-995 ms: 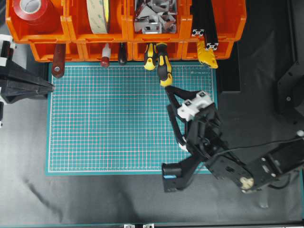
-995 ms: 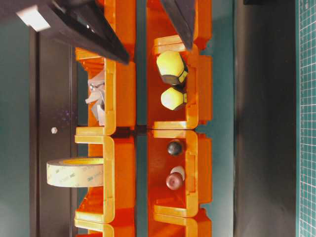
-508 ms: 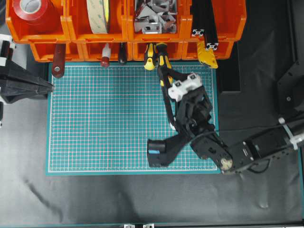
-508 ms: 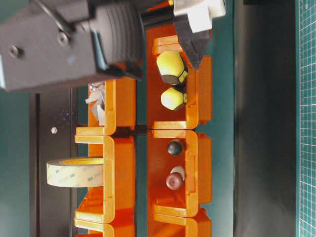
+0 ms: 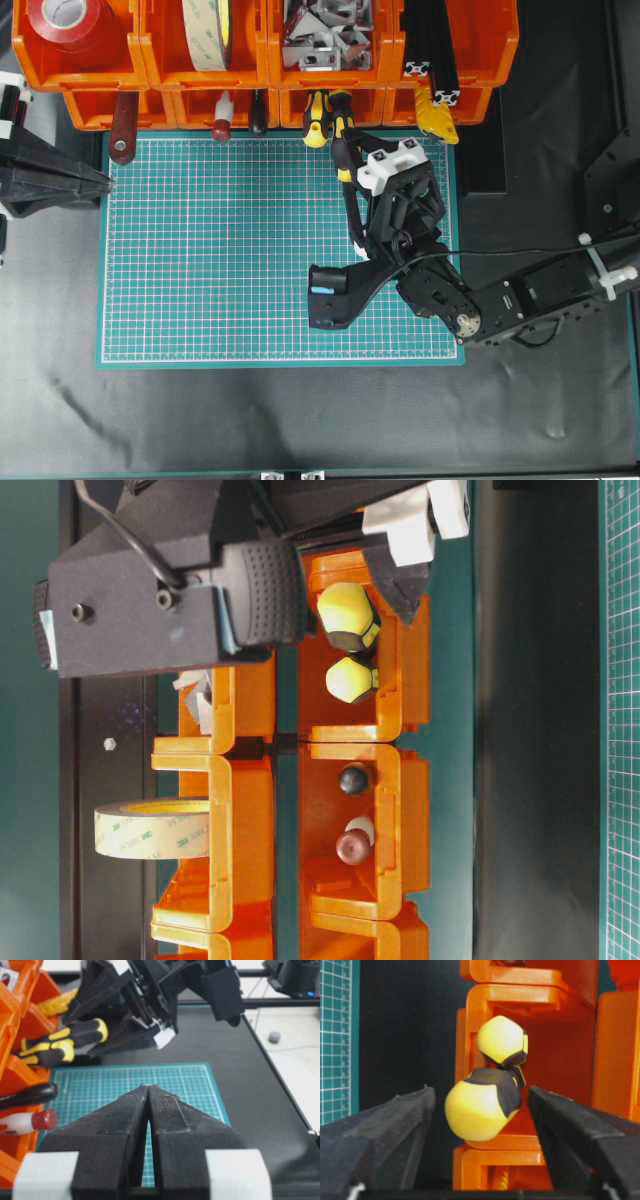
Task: Pick screwdriver from container rack with right arm.
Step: 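Close the right gripper on the yellow-black screwdriver handle in the rack, then pull the screwdriver out of the rack toward the front of the mat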
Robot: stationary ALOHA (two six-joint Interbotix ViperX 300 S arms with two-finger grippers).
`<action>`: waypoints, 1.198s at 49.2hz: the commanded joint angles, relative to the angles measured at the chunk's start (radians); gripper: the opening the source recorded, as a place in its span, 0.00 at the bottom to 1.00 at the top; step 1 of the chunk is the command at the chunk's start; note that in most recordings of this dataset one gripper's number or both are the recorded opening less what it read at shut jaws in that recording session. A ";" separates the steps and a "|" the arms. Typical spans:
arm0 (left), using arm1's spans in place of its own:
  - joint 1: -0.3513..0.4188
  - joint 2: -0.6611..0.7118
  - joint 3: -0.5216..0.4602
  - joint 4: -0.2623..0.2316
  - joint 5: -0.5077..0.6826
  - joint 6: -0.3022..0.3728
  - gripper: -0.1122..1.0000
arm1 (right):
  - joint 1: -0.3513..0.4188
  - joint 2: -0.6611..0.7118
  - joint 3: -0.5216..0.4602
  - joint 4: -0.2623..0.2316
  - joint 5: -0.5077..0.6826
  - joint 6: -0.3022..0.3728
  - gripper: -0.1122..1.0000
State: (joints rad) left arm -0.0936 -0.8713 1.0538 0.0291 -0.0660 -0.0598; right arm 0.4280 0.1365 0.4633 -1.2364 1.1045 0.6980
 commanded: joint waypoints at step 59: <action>-0.002 -0.002 -0.021 0.005 -0.003 -0.026 0.10 | 0.110 0.008 -0.153 -0.009 0.255 -0.098 0.48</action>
State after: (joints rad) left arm -0.0936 -0.8744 1.0538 0.0307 -0.0660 -0.0828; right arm 0.5262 0.1595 0.3482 -1.2349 1.3315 0.6059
